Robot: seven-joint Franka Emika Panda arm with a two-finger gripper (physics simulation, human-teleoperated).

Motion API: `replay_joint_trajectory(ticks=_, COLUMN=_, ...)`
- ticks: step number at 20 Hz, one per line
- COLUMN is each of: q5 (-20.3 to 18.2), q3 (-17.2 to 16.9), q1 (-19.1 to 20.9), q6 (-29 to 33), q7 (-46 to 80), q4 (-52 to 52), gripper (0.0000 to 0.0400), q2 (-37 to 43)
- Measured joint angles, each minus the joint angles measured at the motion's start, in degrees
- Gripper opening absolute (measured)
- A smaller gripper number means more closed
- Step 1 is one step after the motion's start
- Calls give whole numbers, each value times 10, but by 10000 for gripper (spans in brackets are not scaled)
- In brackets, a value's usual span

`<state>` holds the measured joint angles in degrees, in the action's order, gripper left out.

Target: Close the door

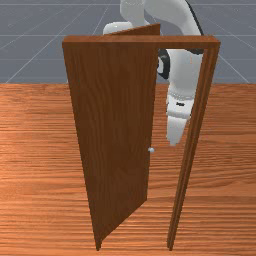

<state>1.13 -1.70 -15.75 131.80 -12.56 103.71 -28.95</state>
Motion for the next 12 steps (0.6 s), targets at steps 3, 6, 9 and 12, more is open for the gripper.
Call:
replay_joint_trajectory(ticks=3, q5=-13, q3=-26, q1=82, q6=18, q7=-96, q4=35, gripper=400, q2=21)
replay_joint_trajectory(ticks=6, q5=6, q3=-6, q1=165, q6=83, q7=-348, q4=53, gripper=400, q2=26)
replay_joint_trajectory(ticks=9, q5=2, q3=-3, q1=169, q6=45, q7=-355, q4=-89, gripper=400, q2=-60)
replay_joint_trajectory(ticks=12, q5=6, q3=8, q1=177, q6=-173, q7=-413, q4=-456, gripper=400, q2=-258)
